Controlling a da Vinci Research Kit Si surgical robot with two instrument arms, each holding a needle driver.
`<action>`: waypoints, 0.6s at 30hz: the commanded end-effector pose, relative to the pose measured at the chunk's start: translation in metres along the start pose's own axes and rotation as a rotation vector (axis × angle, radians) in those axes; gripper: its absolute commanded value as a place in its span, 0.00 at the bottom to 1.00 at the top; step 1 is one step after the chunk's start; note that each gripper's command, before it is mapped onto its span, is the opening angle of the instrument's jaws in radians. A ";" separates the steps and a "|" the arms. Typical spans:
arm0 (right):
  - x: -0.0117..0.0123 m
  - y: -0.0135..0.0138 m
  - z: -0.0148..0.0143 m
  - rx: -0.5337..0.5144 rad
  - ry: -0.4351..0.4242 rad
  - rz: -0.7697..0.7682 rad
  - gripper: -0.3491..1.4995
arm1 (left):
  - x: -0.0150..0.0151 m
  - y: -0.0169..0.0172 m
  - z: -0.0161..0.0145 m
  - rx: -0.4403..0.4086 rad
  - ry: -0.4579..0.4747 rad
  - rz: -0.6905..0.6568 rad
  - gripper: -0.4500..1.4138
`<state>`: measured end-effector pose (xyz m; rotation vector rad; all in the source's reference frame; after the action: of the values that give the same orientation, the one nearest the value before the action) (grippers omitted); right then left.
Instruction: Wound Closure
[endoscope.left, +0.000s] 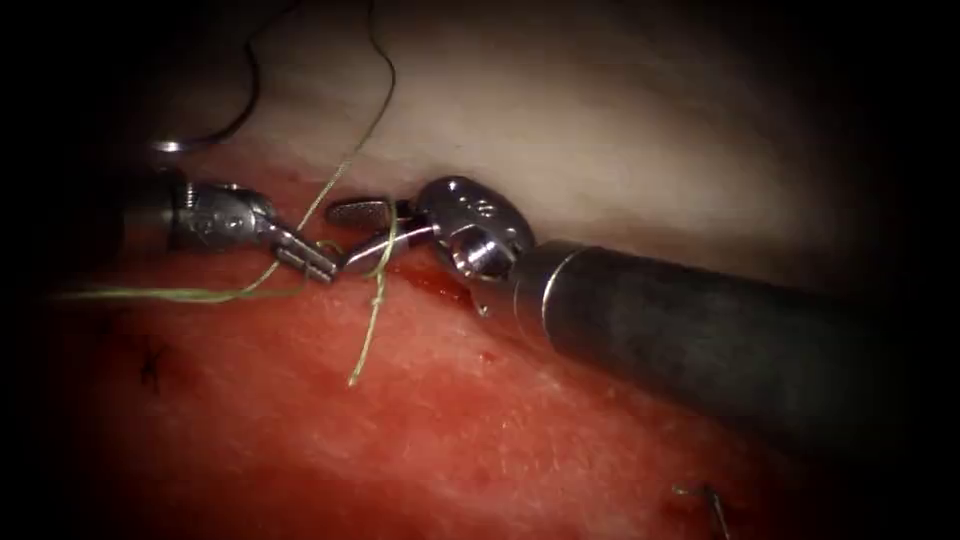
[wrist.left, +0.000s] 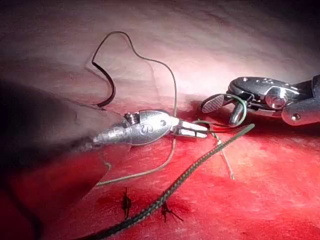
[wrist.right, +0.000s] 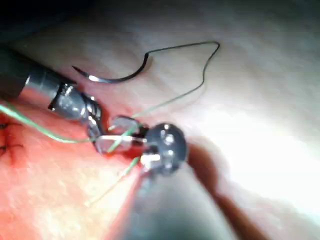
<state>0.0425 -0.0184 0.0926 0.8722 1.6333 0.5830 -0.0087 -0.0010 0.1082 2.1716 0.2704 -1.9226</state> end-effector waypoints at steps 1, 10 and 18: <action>-0.0003 0.0007 0.0007 0.014 -0.001 -0.016 0.50 | -0.0010 -0.0001 0.0003 -0.003 0.000 -0.004 0.00; -0.0006 0.0010 0.0002 0.089 -0.079 -0.091 0.43 | -0.0024 -0.0007 -0.0007 -0.022 -0.004 -0.008 0.00; -0.0013 0.0011 0.0003 0.136 -0.160 -0.107 0.43 | -0.0028 -0.0009 -0.0009 -0.035 -0.018 -0.013 0.00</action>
<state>0.0423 -0.0190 0.0936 0.9024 1.5669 0.3160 -0.0080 0.0001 0.1104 2.1338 0.3157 -1.9282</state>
